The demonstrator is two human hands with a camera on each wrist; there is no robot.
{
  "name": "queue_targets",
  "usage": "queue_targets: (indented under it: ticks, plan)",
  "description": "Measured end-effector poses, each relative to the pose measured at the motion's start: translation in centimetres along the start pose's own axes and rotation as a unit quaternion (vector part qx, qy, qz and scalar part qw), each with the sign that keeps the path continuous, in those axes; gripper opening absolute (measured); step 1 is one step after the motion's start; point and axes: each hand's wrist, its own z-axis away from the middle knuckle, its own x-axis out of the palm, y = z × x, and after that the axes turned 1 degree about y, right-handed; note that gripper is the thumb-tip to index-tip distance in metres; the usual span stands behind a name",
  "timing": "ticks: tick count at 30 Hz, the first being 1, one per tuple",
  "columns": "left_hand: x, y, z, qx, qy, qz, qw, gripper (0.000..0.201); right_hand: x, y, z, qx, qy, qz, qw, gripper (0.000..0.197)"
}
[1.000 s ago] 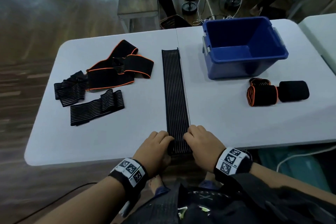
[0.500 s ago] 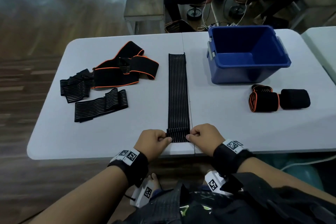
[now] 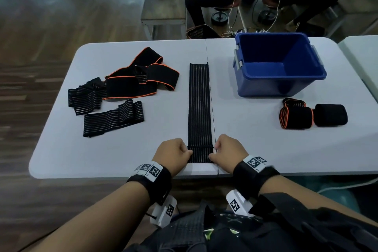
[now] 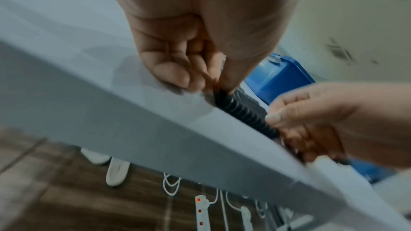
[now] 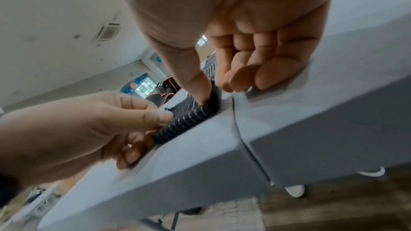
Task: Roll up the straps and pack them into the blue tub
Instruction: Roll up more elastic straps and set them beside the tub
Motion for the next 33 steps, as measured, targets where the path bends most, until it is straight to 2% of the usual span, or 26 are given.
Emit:
queue_targets:
  ticks: [2,4,7,10,13,15,17,22,26,30,33]
  plan:
    - [0.0,-0.3,0.2,0.065,0.036,-0.013,0.997,0.015,0.1,0.0,0.1,-0.053,0.014,0.03,0.998,0.022]
    - [0.3,-0.6,0.0,0.128,0.042,-0.058,0.989,0.02,0.5,-0.1,0.2,-0.115,0.026,0.096,0.988,0.026]
    - [0.5,-0.4,-0.1,0.174,0.022,-0.151,0.973,0.028,1.3,-0.2,0.3,-0.182,0.043,0.171,0.967,0.028]
    - [0.5,-0.6,0.4,0.191,0.006,-0.197,0.962,0.048,1.3,0.2,0.4,-0.208,0.033,0.212,0.954,0.031]
    - [0.4,-1.0,0.7,0.195,-0.027,-0.212,0.957,0.068,1.0,0.8,0.5,-0.216,-0.001,0.233,0.948,0.054]
    - [0.3,-1.2,0.7,0.19,-0.027,-0.189,0.963,0.068,1.0,1.0,0.6,-0.22,-0.009,0.23,0.948,0.058]
    - [0.3,-1.4,0.6,0.18,-0.02,-0.157,0.971,0.063,1.0,1.1,0.6,-0.223,-0.003,0.2,0.954,0.051]
    - [0.0,-1.6,0.3,0.147,-0.029,-0.059,0.987,0.05,0.3,0.9,0.5,-0.177,0.007,0.106,0.979,0.042]
    - [-0.4,-0.9,-0.3,0.091,-0.024,0.008,0.996,0.022,-0.2,0.6,-0.2,-0.135,0.03,0.042,0.99,0.029]
    - [-0.6,-0.3,-0.6,0.044,-0.027,0.003,0.999,0.037,0.1,0.8,-1.2,-0.043,0.031,-0.074,0.996,0.031]
    - [-0.6,0.0,-1.0,0.017,-0.031,0.021,0.999,0.04,0.5,0.9,-1.7,-0.009,0.034,-0.112,0.993,0.028]
